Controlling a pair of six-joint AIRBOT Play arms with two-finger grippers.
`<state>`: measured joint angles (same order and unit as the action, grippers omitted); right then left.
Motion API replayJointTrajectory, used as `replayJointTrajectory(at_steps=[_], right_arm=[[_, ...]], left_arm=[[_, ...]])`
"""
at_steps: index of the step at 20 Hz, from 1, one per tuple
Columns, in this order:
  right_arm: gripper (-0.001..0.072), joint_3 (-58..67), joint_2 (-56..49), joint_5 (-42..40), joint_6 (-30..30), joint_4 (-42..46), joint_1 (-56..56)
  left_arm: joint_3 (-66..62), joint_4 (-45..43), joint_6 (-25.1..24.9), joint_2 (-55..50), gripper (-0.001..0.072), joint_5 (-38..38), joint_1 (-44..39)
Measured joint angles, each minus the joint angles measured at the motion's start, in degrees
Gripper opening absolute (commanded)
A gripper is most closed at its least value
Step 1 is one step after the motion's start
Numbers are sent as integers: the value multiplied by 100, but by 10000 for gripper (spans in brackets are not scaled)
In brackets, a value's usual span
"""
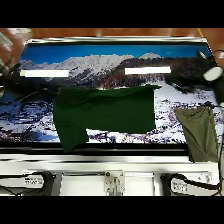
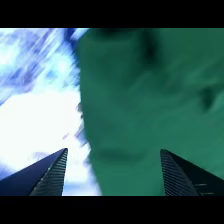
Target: Fold the shirts.
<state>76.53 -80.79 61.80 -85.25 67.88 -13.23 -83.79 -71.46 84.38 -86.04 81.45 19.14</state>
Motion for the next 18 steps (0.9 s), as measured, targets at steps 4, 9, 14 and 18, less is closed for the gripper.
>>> replayJointTrajectory(at_steps=[4, 9, 14, 18], right_arm=[[642, -511, 212, 1633, 603, -485, -1019], [642, -1172, 275, 2079, 892, -1246, -1331], [642, -1368, 280, 1770, 1010, -1453, -1088], [642, -1405, 278, 1657, 979, -1515, -973]], left_arm=[[1290, 105, -385, 391, 681, 549, 852], [2736, 922, -758, 542, 677, -323, 1097], [3141, 1626, -1064, 289, 664, -1198, 802], [3213, 1816, -1176, 31, 536, -1611, 503]])
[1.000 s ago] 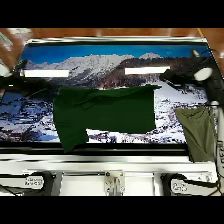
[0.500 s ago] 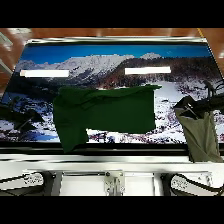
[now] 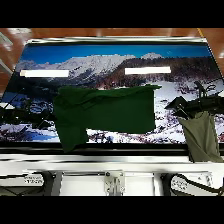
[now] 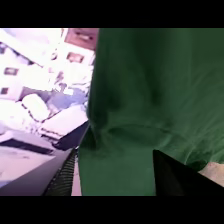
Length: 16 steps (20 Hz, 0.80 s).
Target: Fold the shirts.
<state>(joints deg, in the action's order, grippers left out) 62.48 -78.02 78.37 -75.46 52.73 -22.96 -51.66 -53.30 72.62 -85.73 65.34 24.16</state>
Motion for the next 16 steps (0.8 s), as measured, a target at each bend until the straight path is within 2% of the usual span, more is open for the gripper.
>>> replayJointTrajectory(at_steps=[1, 2, 4, 5, 6, 9, 16], right_arm=[[642, -4, 0, -35, -48, 7, 9], [642, -17, 0, -44, -103, 13, 20], [643, -127, 0, 9, -243, 79, 50], [643, -238, 0, 46, -313, 136, 90], [643, -404, 0, 74, -345, 201, 162], [643, -1036, 0, -24, -404, 378, 470], [641, -2131, -13, -1287, -566, 208, 1252]], left_arm=[[4, 24, -20, -35, 531, -125, -50], [11, 42, -31, -59, 468, -221, -92], [17, 70, -44, -98, 283, -365, -144], [20, 68, -44, -111, 147, -417, -164], [13, 70, -61, -120, 55, -448, -168], [-66, 81, -120, -133, 37, -398, -192], [-380, 83, -348, 4, 37, 98, -195]])
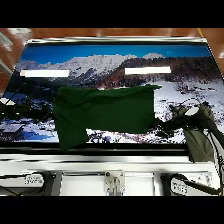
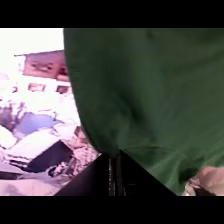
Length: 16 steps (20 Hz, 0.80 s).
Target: Fold the shirts.
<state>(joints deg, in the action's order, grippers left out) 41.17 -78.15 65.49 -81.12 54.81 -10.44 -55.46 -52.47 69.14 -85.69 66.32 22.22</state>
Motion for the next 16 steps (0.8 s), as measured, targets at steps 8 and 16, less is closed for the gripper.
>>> replayJointTrajectory(at_steps=[8, 16], right_arm=[[65, -79, -24, -1611, 4, -984, 702], [65, 2542, 1781, -1309, 1661, -1622, 271]], left_arm=[[-496, 46, -186, 474, 34, 238, 0], [-3174, 181, -203, 2529, 36, -72, -2]])
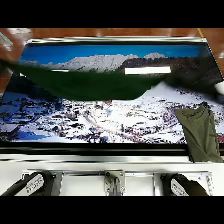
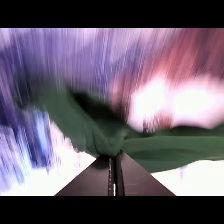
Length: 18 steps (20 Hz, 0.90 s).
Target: Fold the shirts.
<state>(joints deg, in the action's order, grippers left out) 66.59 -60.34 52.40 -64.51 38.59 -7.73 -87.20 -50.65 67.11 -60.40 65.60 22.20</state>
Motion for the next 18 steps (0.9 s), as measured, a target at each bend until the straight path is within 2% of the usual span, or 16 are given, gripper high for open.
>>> replayJointTrajectory(at_steps=[4, 8, 11, 13, 18], right_arm=[[65, 1534, 1241, -780, 142, -2, -160], [65, 2216, 2236, -918, -109, 597, -199], [66, 2380, 2892, -682, -662, 1541, -212], [66, 2424, 3204, -306, -1060, 2273, -212], [66, 2435, 3327, 1054, -1519, 3464, -212]], left_arm=[[-1145, 24, 15, 1508, 36, -1150, 0], [-1480, -72, 87, 2649, 36, -1633, 0], [-1554, -717, 437, 3163, 36, -1497, 0], [-1574, -1108, 651, 3333, 36, -1143, 0], [-1412, -1523, 649, 3403, 36, 68, 0]])
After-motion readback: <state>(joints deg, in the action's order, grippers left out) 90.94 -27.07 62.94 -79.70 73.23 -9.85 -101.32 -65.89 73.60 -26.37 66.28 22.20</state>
